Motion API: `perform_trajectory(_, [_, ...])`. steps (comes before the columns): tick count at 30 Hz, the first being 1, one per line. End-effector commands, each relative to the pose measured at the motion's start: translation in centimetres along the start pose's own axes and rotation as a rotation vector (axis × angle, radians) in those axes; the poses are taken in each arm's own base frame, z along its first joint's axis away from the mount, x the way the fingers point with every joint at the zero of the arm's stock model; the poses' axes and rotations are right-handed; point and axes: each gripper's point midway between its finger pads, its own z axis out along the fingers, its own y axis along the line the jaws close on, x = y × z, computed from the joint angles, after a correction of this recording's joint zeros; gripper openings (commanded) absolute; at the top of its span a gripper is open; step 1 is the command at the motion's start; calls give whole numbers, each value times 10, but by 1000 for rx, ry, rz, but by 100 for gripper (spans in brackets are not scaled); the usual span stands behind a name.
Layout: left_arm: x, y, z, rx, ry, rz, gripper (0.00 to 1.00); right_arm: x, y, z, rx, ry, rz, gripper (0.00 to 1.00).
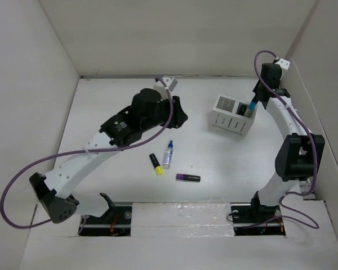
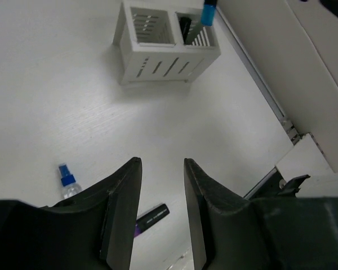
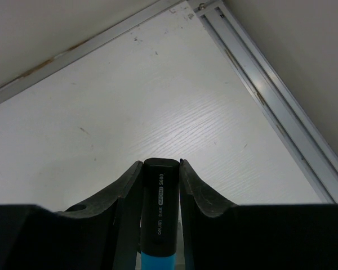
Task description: Organize the desk
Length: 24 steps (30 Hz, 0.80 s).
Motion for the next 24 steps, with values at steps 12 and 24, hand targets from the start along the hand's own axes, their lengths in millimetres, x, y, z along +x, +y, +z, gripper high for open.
perform_trajectory(12, [-38,-12,-30,-114,-239,-25,34,5,37,-1,-35,-74,-48,17])
perform_trajectory(24, [-28,6,-33,-136,-238,-65,38,41,28,-10,25,-38,-44,23])
